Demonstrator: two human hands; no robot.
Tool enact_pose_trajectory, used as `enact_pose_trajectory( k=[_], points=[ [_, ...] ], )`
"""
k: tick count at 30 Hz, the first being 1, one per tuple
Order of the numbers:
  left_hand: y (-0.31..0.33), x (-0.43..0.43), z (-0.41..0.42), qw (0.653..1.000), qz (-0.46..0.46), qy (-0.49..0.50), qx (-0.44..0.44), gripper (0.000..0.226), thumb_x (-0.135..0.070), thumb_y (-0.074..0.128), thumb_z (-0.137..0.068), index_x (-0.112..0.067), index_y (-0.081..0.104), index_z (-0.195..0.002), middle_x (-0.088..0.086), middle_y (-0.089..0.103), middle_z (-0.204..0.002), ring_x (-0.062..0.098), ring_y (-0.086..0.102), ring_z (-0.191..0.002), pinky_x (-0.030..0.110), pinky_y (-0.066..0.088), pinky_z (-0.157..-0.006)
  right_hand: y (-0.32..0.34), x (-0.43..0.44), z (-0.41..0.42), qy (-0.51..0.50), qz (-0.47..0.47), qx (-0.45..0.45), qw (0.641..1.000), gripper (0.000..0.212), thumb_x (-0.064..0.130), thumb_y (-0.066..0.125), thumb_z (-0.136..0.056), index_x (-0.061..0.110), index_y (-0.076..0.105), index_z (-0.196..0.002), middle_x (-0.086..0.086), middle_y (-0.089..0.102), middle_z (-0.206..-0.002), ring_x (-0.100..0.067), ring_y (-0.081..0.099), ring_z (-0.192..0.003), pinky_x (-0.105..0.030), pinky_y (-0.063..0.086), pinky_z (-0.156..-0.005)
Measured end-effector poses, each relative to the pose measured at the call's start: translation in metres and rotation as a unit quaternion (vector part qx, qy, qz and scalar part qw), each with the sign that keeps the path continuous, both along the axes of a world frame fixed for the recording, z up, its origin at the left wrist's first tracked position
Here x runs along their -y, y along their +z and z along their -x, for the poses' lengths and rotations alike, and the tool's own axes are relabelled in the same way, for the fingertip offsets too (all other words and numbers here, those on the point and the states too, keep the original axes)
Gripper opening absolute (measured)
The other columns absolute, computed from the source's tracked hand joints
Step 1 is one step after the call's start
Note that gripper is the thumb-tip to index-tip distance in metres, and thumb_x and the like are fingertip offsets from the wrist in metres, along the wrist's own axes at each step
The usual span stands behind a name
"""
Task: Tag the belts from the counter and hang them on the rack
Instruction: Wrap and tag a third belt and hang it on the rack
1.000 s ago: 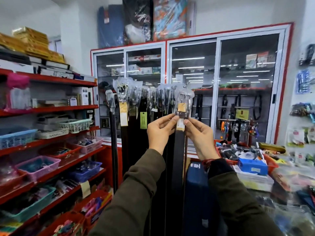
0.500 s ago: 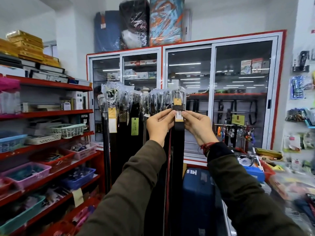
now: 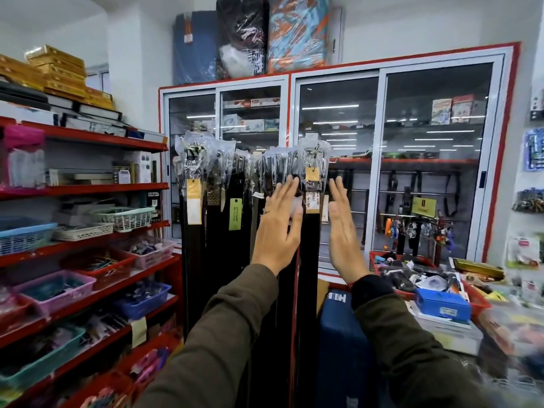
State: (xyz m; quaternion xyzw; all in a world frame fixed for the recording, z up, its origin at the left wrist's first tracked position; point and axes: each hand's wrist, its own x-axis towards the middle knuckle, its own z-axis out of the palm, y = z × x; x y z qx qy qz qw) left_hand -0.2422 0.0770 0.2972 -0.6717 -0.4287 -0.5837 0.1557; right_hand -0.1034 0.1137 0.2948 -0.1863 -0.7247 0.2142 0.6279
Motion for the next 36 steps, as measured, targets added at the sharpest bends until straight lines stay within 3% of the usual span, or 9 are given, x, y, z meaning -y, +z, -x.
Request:
enact_pose_trajectory(
  k=[2,4,9,14,19,25,28,36],
  points=[
    [0.0,-0.005,0.005,0.992,-0.002,0.072,-0.101,0.058,-0.029,0.037,-0.109,-0.026,0.017,-0.163,-0.01,0.011,-0.172,0.01,-0.001,-0.16,0.044,0.013,-0.131,-0.005,-0.008,0.002,-0.016,-0.034,0.049,0.998,0.051,0.033,0.025,-0.112,0.029,0.019,-0.162,0.021,0.007,-0.171,0.008,0.0,-0.156,-0.019,0.004,-0.127],
    [0.002,-0.011,0.011,0.975,-0.004,0.131,-0.177,0.061,-0.031,0.038,-0.108,-0.023,0.013,-0.163,-0.005,0.007,-0.173,0.017,-0.003,-0.161,0.05,0.014,-0.129,-0.009,-0.018,0.004,-0.029,-0.051,0.078,0.995,0.053,0.037,0.025,-0.11,0.033,0.014,-0.163,0.024,0.006,-0.17,0.002,-0.003,-0.158,-0.027,0.003,-0.128],
    [0.004,-0.025,0.029,0.953,0.045,0.198,-0.223,0.066,-0.039,0.033,-0.107,-0.023,0.004,-0.164,-0.004,-0.002,-0.173,0.02,-0.005,-0.161,0.049,0.011,-0.13,-0.002,-0.038,0.009,-0.058,-0.057,0.142,0.987,0.055,0.047,0.026,-0.108,0.043,0.01,-0.161,0.034,0.004,-0.167,0.006,-0.007,-0.156,-0.019,0.004,-0.122],
    [0.007,-0.03,0.038,0.949,0.057,0.204,-0.233,0.066,-0.041,0.031,-0.107,-0.026,0.001,-0.163,-0.007,-0.006,-0.173,0.019,-0.003,-0.161,0.048,0.008,-0.131,0.0,-0.046,0.015,-0.073,-0.059,0.161,0.983,0.057,0.047,0.027,-0.108,0.042,0.008,-0.161,0.032,0.003,-0.168,0.005,-0.007,-0.157,-0.029,0.007,-0.128],
    [0.007,-0.017,0.038,0.942,0.014,0.236,-0.24,0.065,-0.04,0.033,-0.106,-0.022,0.009,-0.164,0.0,0.004,-0.173,0.02,-0.001,-0.161,0.05,0.007,-0.13,-0.005,-0.035,0.029,-0.103,-0.079,0.096,0.987,0.06,0.048,0.027,-0.107,0.033,0.011,-0.163,0.019,0.003,-0.172,-0.003,-0.005,-0.159,-0.044,0.007,-0.132],
    [0.01,0.017,0.066,0.937,-0.063,0.291,-0.183,0.065,-0.037,0.037,-0.105,-0.017,0.016,-0.163,0.006,0.011,-0.173,0.024,0.004,-0.161,0.051,-0.002,-0.13,0.0,-0.013,0.062,-0.151,-0.155,0.017,0.976,0.056,0.038,0.029,-0.109,0.026,0.019,-0.162,0.009,0.006,-0.173,-0.014,-0.002,-0.161,-0.057,0.008,-0.129],
    [0.01,0.036,0.092,0.934,-0.084,0.309,-0.159,0.065,-0.036,0.037,-0.104,-0.018,0.015,-0.163,0.007,0.009,-0.173,0.025,0.003,-0.161,0.049,-0.009,-0.129,0.008,0.0,0.087,-0.144,-0.191,0.015,0.971,0.054,0.035,0.029,-0.109,0.025,0.024,-0.161,0.005,0.01,-0.173,-0.018,0.001,-0.161,-0.059,0.009,-0.128],
    [0.005,0.065,0.165,0.953,-0.045,0.29,-0.08,0.063,-0.033,0.03,-0.106,-0.018,0.011,-0.163,0.003,0.004,-0.173,0.021,-0.003,-0.161,0.054,0.003,-0.13,0.015,0.03,0.165,-0.085,-0.193,0.091,0.973,0.056,0.031,0.035,-0.109,0.022,0.021,-0.162,0.007,0.011,-0.173,-0.014,-0.001,-0.161,-0.053,0.01,-0.13]
  ],
)
